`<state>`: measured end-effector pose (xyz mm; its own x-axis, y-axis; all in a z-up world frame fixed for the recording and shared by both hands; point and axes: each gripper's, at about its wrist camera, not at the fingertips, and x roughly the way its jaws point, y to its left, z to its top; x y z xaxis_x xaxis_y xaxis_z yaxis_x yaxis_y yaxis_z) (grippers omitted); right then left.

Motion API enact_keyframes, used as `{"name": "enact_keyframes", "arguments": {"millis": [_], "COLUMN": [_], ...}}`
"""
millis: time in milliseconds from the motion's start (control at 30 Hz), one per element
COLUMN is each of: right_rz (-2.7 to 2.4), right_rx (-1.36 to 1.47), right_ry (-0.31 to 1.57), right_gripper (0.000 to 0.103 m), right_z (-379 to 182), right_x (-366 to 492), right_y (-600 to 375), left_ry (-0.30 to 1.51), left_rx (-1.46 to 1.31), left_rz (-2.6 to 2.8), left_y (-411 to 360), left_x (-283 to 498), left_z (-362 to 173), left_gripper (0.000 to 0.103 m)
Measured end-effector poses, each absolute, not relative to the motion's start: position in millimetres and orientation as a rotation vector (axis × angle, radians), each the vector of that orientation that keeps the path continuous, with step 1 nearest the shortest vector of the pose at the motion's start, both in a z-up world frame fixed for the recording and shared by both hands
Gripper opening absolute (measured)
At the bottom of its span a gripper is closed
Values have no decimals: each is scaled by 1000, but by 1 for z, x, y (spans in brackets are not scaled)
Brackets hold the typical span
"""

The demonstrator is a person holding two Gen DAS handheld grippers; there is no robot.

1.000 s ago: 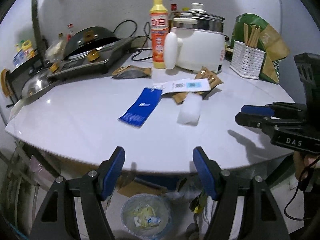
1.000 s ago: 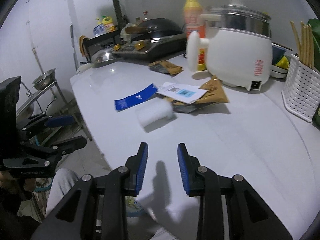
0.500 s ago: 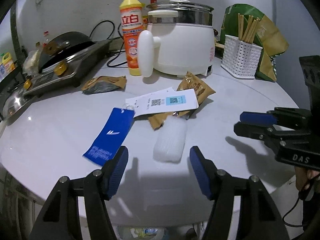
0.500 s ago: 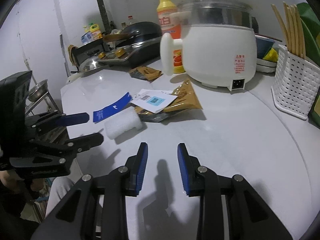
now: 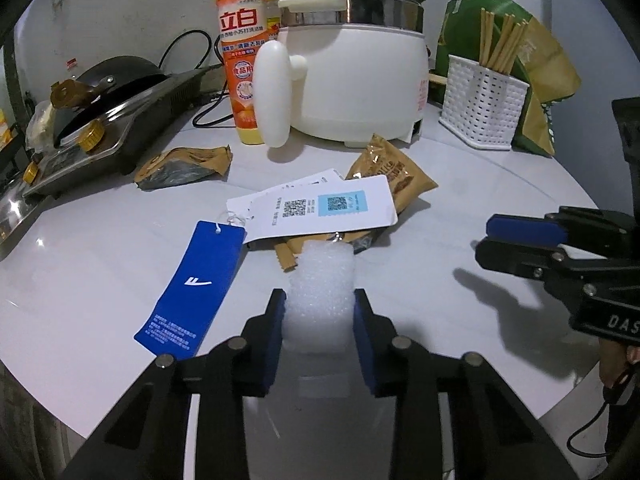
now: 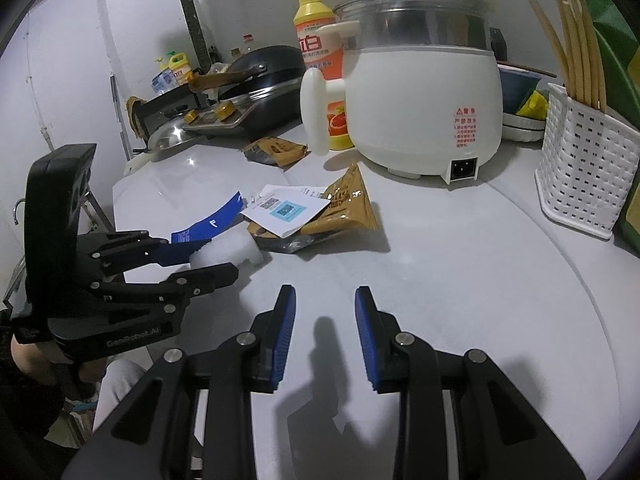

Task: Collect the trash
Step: 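Lift the foam block with the left gripper while the right gripper grasps the blue tag card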

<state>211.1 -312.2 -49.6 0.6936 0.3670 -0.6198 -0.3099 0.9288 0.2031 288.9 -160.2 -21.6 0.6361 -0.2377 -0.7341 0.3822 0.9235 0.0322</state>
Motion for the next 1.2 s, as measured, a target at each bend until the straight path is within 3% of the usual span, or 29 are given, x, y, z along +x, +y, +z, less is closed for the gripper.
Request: {"name": "enact_keyframes", "arguments": {"millis": [433,500,567,1200], "right_rz": [396,405,415,383], "right_rx": [24,4,-13,-380], "right_ry": [702,696,688,704], "right_gripper": [29,33,49,62], "right_z": [-37,-33,-29,-48], "right_x": [230,236,242,305], "right_y": [-280,-272,-262,-173], "left_ry": [735,729,725,689], "left_rx": [129,114,98,-48], "left_rz": [-277,-253,-229,-26], "left_y": [-108,-95,-80,40], "left_x": [274,273,272,260], "left_z": [0,2,2,0], "left_gripper": [31,31,31,31]}}
